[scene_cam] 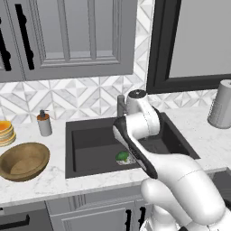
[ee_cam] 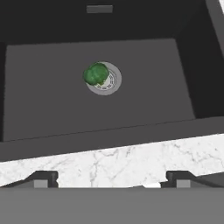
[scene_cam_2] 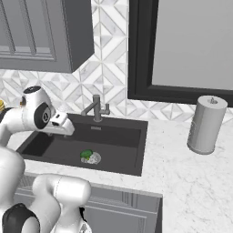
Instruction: Pick the broccoli from the sink and place it in the bowl. Then pick the bowl and place it in the microwave. Then close the microwave door and press the start button.
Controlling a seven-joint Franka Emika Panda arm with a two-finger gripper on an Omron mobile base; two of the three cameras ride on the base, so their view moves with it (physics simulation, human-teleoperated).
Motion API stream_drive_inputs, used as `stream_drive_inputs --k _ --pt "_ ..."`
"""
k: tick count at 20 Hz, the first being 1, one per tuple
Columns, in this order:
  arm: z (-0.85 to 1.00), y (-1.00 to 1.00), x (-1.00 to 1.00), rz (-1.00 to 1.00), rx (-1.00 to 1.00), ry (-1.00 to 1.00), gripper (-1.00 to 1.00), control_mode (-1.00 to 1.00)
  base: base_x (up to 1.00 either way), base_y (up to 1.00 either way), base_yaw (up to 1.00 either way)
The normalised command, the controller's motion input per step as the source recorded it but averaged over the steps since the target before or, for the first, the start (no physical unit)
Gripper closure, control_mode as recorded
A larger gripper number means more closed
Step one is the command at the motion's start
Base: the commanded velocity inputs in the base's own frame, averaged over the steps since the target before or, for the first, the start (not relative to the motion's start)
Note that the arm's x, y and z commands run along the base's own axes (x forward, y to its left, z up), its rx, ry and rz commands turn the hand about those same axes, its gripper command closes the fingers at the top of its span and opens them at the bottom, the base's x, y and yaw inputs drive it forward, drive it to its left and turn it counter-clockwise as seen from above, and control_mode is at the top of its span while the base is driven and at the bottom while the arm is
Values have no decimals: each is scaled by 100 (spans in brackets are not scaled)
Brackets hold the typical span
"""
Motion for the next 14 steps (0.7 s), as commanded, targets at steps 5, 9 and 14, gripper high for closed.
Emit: stream_drive_inputs --k 5,9,14 --pt "-51 32 48 -15 -8 7 -100 -100 0 0 0" --pt "-34 6 64 -1 -2 6 -100 -100 0 0 0" --pt "-54 0 59 0 -3 14 -100 -100 0 0 0"
